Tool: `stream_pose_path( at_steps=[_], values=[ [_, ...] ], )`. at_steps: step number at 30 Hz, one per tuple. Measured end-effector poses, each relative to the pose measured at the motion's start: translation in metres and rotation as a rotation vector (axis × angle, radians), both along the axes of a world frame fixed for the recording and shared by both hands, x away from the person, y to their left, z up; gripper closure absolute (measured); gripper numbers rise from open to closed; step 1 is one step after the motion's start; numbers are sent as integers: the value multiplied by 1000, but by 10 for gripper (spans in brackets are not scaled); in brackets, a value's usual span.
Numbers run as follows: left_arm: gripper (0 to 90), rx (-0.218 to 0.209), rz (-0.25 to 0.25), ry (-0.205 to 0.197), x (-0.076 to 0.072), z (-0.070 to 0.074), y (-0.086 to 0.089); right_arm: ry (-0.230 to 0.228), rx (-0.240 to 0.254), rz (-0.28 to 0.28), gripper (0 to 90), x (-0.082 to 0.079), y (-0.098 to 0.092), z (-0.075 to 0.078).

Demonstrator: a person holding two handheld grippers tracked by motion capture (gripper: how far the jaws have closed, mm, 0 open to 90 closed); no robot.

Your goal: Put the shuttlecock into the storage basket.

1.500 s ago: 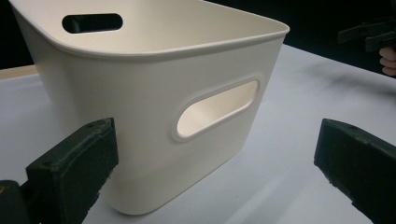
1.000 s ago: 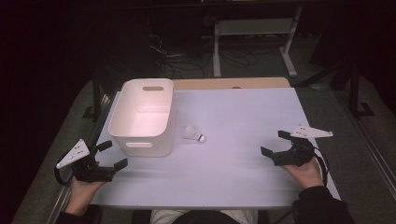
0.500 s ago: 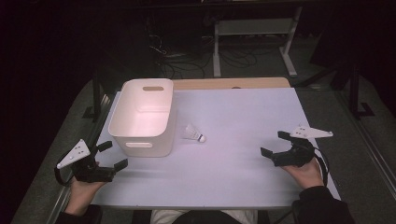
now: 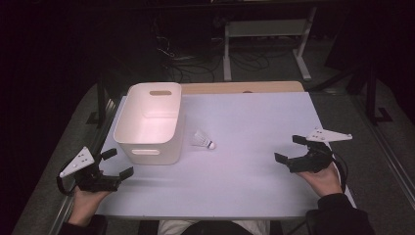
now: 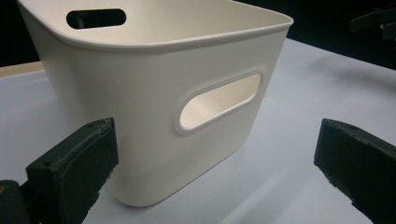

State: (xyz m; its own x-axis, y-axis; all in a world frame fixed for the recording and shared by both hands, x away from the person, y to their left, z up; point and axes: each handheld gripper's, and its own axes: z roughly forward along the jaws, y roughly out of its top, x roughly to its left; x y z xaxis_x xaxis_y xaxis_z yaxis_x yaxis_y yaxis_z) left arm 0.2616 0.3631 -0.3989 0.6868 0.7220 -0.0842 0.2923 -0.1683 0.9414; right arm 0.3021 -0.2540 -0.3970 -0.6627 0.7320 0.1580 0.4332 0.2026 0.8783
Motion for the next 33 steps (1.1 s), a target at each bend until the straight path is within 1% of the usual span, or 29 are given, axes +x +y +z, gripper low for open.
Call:
stream_pose_path(
  at_steps=[4, 8, 13, 17, 22, 33],
  values=[
    [0, 0, -3, 3, 0, 0, 0, -7, 4, 1, 0, 1, -2, 4],
    [0, 2, -10, 6, 0, 0, -1, -15, -6, 14, 0, 2, 0, 8],
    [0, 1, -9, 4, 0, 0, -1, -14, -21, 28, 0, 5, 3, 13],
    [0, 3, -11, 5, 1, 0, -1, -12, -35, 44, 0, 7, 8, 20],
    [0, -1, -8, 5, 0, 0, -1, -8, -39, 63, 0, 10, 13, 27],
    [0, -2, -8, 4, 0, 0, -1, 5, -64, 96, 0, 17, 21, 36]
  ],
)
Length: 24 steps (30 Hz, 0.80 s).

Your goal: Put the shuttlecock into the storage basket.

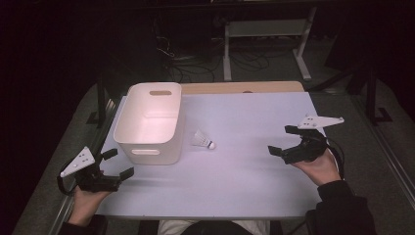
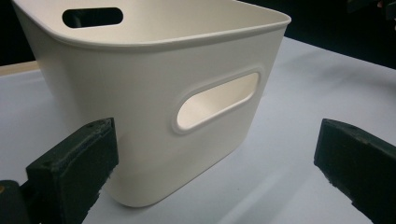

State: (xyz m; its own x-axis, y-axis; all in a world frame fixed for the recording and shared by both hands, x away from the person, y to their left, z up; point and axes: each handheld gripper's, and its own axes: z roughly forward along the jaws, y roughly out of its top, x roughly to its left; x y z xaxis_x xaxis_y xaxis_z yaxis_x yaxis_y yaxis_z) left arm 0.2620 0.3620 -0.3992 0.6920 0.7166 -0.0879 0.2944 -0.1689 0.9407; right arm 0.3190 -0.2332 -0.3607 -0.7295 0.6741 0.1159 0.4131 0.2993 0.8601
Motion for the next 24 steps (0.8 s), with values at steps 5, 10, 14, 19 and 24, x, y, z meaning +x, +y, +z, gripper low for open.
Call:
stream_pose_path(
  at_steps=[5, 10, 14, 19, 24],
  values=[
    [0, 1, 0, 1, 0, 0, 0, 3, -12, 8, 0, 2, 3, 3],
    [0, 2, -3, 2, 0, 0, 0, 0, -27, 22, 0, 4, 7, 7],
    [0, -2, -2, 1, 0, 0, 0, -3, -45, 37, 0, 7, 12, 13],
    [0, 4, -6, 5, 0, 0, -1, -9, -59, 55, 0, 10, 18, 21],
    [0, 4, -4, 4, 0, 0, -1, -3, -72, 62, 0, 13, 22, 24]
  ],
)
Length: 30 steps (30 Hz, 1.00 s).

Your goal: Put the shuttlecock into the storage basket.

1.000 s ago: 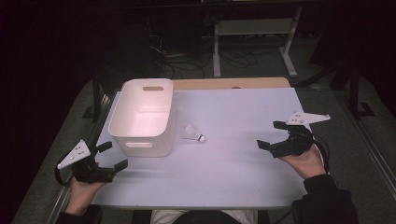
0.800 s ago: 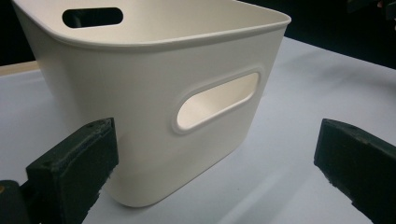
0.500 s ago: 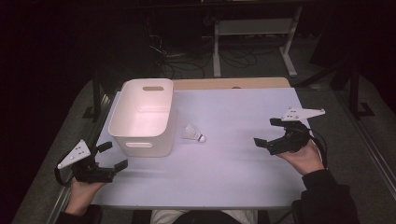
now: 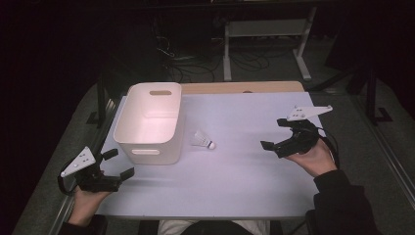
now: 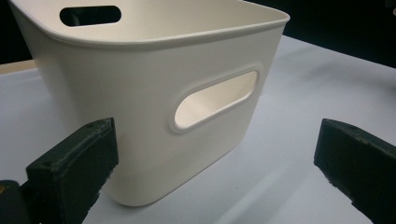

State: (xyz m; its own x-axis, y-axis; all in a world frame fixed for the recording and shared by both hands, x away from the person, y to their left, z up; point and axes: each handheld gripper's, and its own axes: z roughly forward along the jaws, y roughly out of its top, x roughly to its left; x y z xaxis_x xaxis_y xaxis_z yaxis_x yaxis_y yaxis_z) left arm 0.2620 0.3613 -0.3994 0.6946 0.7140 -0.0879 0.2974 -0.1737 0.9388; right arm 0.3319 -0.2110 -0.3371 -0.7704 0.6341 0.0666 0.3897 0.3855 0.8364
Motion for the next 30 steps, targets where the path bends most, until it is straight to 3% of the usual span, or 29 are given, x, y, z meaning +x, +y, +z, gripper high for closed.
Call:
stream_pose_path(
  at_steps=[30],
  values=[
    [0, -3, -2, -2, 0, 0, 0, 38, -42, 61, 0, 20, 26, 13]
  ],
)
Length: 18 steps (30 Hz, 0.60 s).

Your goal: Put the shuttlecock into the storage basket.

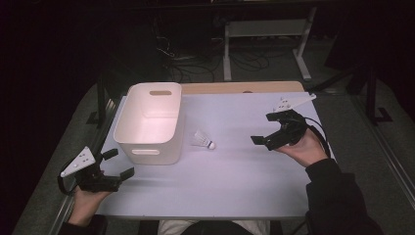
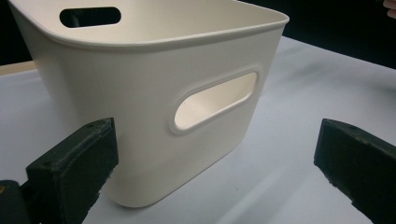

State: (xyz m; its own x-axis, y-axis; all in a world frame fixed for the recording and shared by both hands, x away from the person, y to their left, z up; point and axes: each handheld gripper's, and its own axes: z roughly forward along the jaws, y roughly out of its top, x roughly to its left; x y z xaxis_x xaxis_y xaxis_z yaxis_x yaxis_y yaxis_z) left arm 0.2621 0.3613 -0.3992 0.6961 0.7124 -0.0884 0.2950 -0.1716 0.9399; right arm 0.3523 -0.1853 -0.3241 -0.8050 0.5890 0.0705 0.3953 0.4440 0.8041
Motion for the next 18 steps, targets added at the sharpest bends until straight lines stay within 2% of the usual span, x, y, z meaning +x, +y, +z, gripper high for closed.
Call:
stream_pose_path(
  at_steps=[18],
  values=[
    [0, 0, -7, -1, 0, 0, 0, 13, -33, 44, 0, 11, 22, 4]
  ],
)
